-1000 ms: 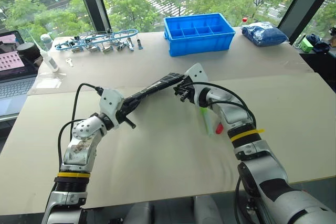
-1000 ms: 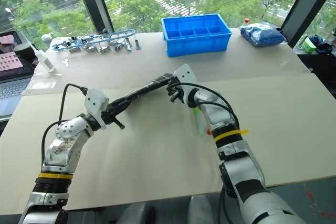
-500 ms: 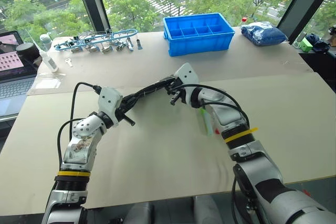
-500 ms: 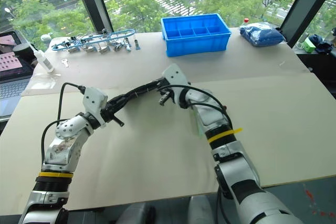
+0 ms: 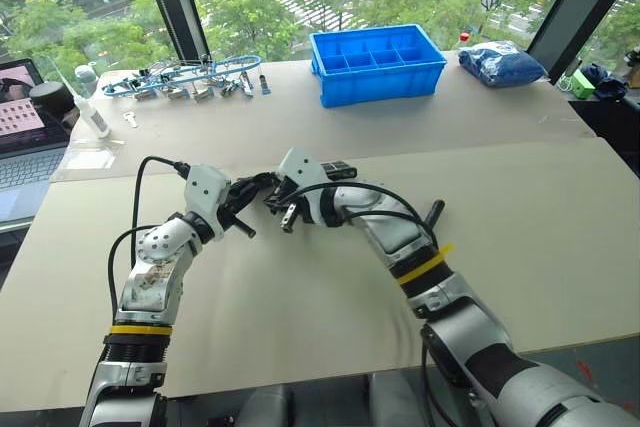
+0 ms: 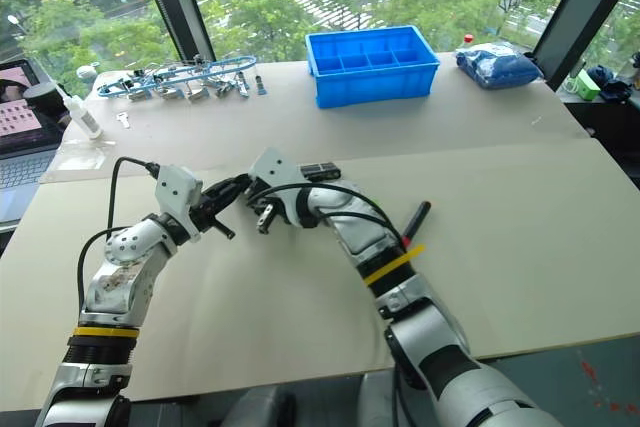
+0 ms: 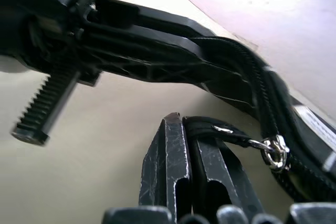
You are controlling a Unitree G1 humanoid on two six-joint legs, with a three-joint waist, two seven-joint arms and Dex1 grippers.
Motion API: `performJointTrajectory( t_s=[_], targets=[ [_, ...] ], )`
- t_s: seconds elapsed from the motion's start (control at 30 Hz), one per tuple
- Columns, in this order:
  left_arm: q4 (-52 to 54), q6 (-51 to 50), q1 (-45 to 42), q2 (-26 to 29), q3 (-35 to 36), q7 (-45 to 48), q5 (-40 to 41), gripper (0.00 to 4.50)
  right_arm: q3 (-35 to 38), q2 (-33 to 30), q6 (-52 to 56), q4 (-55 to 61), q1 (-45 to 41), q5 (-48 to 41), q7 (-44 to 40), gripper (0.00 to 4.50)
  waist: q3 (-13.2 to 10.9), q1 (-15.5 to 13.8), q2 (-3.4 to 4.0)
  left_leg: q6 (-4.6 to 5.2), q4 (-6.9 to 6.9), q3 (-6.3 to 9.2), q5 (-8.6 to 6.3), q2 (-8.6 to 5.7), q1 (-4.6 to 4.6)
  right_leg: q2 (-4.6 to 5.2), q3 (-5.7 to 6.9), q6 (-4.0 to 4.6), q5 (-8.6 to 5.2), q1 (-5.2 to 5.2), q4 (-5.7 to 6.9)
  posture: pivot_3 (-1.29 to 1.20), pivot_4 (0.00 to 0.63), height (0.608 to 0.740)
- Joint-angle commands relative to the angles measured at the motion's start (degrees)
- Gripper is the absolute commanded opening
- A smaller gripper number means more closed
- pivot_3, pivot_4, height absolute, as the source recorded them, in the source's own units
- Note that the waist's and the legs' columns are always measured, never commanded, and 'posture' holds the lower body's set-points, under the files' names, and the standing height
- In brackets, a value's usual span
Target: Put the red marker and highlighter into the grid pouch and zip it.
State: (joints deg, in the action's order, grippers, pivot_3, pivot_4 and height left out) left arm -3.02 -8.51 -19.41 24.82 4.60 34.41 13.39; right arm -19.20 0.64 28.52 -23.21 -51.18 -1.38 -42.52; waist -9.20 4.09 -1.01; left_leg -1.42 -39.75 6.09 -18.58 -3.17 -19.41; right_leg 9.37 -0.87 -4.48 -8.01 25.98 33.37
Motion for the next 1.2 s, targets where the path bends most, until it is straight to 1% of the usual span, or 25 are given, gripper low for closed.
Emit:
performJointTrajectory(
  t_s=[0.03,0.1,0.13,0.17,0.2,0.3,0.33,0.43,0.53,0.63,0.7,0.77,0.87,1.03,1.2],
  targets=[
    [3.6,0.4,1.2,-0.3,0.0,-0.4,0.2,0.00,1.5,2.7,-0.9,-0.3,-3.7,-2.5,-1.0,0.06,0.0,0.0,0.00,-0.03,-0.01,-0.01,-0.01,-0.01,0.00,0.00,0.00,0.01,0.00,0.08,0.09,0.00,0.150,0.740],
    [4.9,0.0,2.4,0.0,0.6,-0.9,0.2,0.00,2.7,1.9,-1.9,-2.0,-4.4,-2.5,-1.6,0.66,0.0,0.0,0.00,-0.09,-0.03,-0.02,-0.05,-0.02,0.00,0.01,0.01,0.02,0.01,0.18,0.22,0.00,0.150,0.740],
    [5.6,-0.2,3.1,0.2,0.9,-1.1,0.3,0.00,3.0,1.2,-2.6,-2.3,-4.5,-2.5,-2.3,0.84,0.0,0.0,0.00,-0.09,-0.03,-0.02,-0.05,-0.02,0.00,0.01,0.01,0.02,0.01,0.20,0.23,0.00,0.150,0.740],
    [6.3,-0.4,3.8,0.4,1.3,-1.3,0.5,0.00,4.5,1.0,-2.7,-3.2,-5.2,-2.5,-0.8,1.12,0.0,0.0,0.00,-0.10,-0.02,-0.02,-0.05,-0.02,0.00,0.01,0.01,0.02,0.01,0.20,0.24,0.00,0.150,0.740],
    [6.8,-0.6,4.2,0.6,1.6,-1.3,0.6,0.00,5.5,1.0,-2.7,-3.9,-5.8,-2.5,0.4,1.51,0.0,0.0,0.00,-0.10,-0.02,-0.02,-0.06,-0.02,0.00,0.01,0.01,0.02,0.01,0.20,0.24,0.00,0.150,0.740],
    [9.3,-2.0,6.6,1.2,3.5,-2.3,1.3,0.00,11.1,-2.9,2.8,-2.5,-7.0,-7.6,-2.7,2.67,0.0,0.0,0.00,-0.10,-0.02,-0.04,-0.06,-0.02,-0.01,0.00,0.01,0.03,0.02,0.23,0.24,0.00,0.150,0.740],
    [10.2,-2.4,7.7,1.5,4.3,-2.3,1.8,0.00,12.6,-4.1,5.0,-0.6,-6.8,-10.0,-4.8,2.91,0.0,-0.1,0.00,-0.10,-0.02,-0.04,-0.06,-0.02,-0.01,0.01,0.01,0.04,0.02,0.23,0.25,0.00,0.150,0.740],
    [14.7,-3.4,11.5,1.9,5.3,-2.8,2.2,0.00,18.3,-8.7,10.5,6.0,-4.1,-16.8,-7.3,2.91,0.0,-0.2,0.00,-0.08,-0.02,-0.03,-0.08,-0.02,-0.03,0.01,0.02,0.04,0.02,0.23,0.23,0.00,0.150,0.740],
    [19.8,-3.3,15.0,0.5,6.7,-5.0,2.9,0.00,21.2,-13.6,17.3,13.3,0.5,-22.7,-10.3,2.91,0.0,-0.4,-0.01,-0.05,-0.01,-0.03,-0.11,-0.01,-0.07,0.01,0.04,0.03,0.02,0.23,0.20,0.00,0.150,0.740],
    [24.9,-2.3,19.6,-2.2,8.6,-7.0,4.6,0.00,21.4,-17.5,21.7,17.5,3.1,-26.5,-12.7,2.91,0.0,-0.2,-0.01,0.00,-0.03,-0.06,-0.15,-0.01,-0.08,0.02,0.03,0.03,0.02,0.21,0.16,0.00,0.150,0.740],
    [28.4,-2.1,22.8,-3.8,8.6,-7.4,5.8,0.00,20.4,-19.0,21.7,17.1,3.8,-26.6,-13.5,2.91,0.0,-0.1,-0.01,0.05,-0.03,-0.14,-0.18,0.00,-0.06,0.01,-0.01,0.05,0.02,0.22,0.14,0.00,0.150,0.740],
    [30.9,-2.0,25.2,-4.8,8.2,-7.5,6.4,0.00,19.5,-19.6,20.7,15.2,4.1,-26.0,-13.6,2.91,0.0,-0.2,-0.01,0.21,-0.03,-0.17,-0.27,0.01,0.00,-0.01,-0.04,0.08,0.05,0.21,0.16,0.00,0.150,0.740],
    [32.4,-1.8,26.0,-5.6,8.5,-7.6,7.5,0.00,18.2,-19.4,19.7,14.5,5.0,-25.8,-14.1,2.91,0.0,-0.6,-0.01,0.30,-0.05,-0.18,-0.31,0.02,0.02,-0.02,-0.03,0.11,0.07,0.16,0.18,0.00,0.150,0.740],
    [32.4,-1.9,24.9,-4.6,9.2,-8.1,7.5,0.00,15.7,-19.2,17.9,15.2,6.5,-25.5,-15.5,2.91,0.0,-1.5,-0.01,0.29,-0.11,-0.18,-0.31,0.01,0.04,-0.03,-0.02,0.16,0.10,0.14,0.20,0.00,0.150,0.740],
    [33.9,-2.8,25.1,-3.8,10.2,-8.6,8.7,0.00,15.6,-19.3,15.5,13.1,5.4,-25.3,-15.8,2.91,0.0,-1.6,-0.01,0.16,-0.11,-0.17,-0.24,0.01,0.03,-0.04,-0.02,0.16,0.10,0.13,0.18,0.00,0.150,0.740]
  ],
)
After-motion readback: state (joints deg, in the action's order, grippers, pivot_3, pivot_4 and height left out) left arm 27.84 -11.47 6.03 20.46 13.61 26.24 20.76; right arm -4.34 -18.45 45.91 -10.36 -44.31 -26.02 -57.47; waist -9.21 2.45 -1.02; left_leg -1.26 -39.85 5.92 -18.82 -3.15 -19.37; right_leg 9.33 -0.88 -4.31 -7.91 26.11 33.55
